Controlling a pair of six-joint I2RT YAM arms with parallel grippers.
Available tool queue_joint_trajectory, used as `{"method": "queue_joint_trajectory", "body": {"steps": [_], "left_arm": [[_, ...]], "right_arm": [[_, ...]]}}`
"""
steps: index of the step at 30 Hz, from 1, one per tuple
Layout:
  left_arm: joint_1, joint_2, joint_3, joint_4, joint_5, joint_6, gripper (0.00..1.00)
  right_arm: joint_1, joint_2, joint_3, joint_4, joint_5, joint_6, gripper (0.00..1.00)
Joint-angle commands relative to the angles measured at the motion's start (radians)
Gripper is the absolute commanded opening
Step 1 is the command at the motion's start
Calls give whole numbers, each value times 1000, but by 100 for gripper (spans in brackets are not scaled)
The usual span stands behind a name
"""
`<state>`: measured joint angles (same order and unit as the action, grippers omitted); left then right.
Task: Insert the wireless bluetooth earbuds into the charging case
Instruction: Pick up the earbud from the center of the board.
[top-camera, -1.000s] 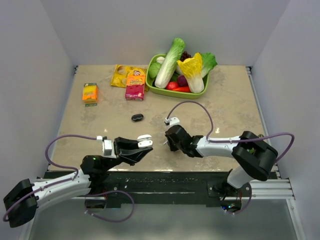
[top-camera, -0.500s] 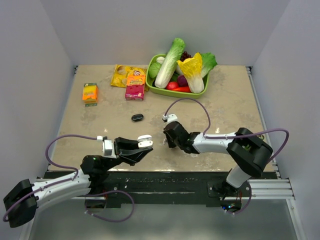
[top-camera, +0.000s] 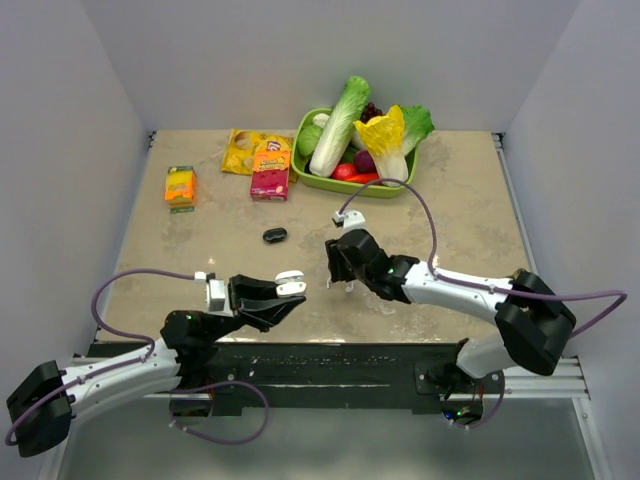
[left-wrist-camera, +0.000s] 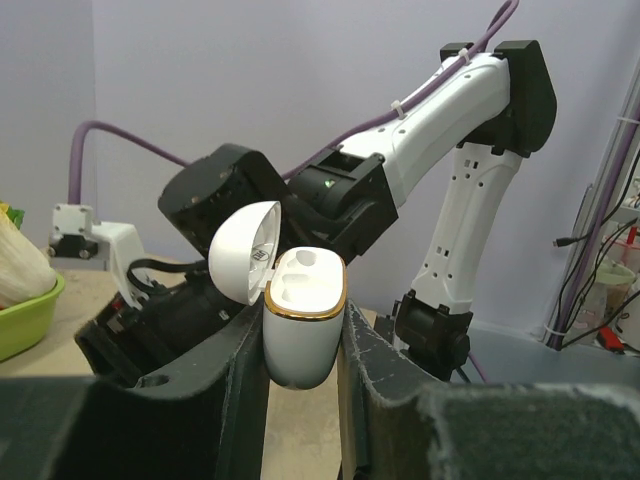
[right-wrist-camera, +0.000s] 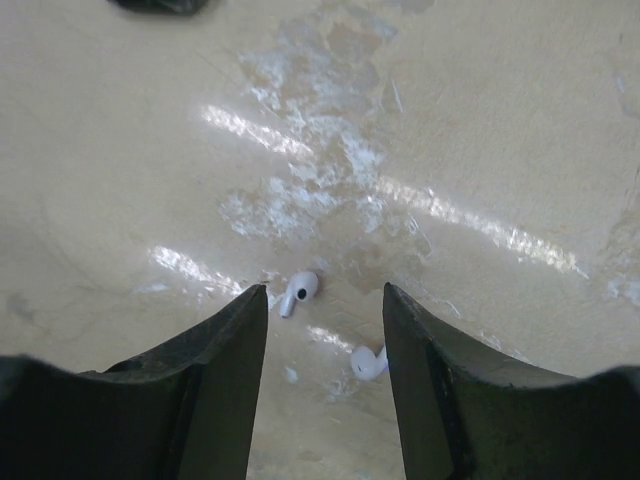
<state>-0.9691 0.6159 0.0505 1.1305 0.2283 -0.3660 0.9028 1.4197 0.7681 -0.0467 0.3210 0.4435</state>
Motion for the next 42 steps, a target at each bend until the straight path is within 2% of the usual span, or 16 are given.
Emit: {"method": "queue_joint_trajectory", "body": {"steps": [1,5,11,18,30,42], "left_arm": [[1,-8,-221,29,-14,4,0],[1,-15,-221,25,-17,1,0],[1,-31,-227,17,-21,-7,0],[1,-31,-227,9,-20,-5,0],[1,-5,-259,95,-20,-13,0],[1,-8,-274,118,-12,-22,0]], "right_arm": [[-1,44,157,-91,-17,5,53],[-2,137,284,-218,-59,-22,52],[-4,248,349,-281,-92,-20,51],[-5,309,369,-297,-111,-2,51],[-5,372,350,-297,-117,20,50],[-5,404,343,-311,-129,11,42]]}}
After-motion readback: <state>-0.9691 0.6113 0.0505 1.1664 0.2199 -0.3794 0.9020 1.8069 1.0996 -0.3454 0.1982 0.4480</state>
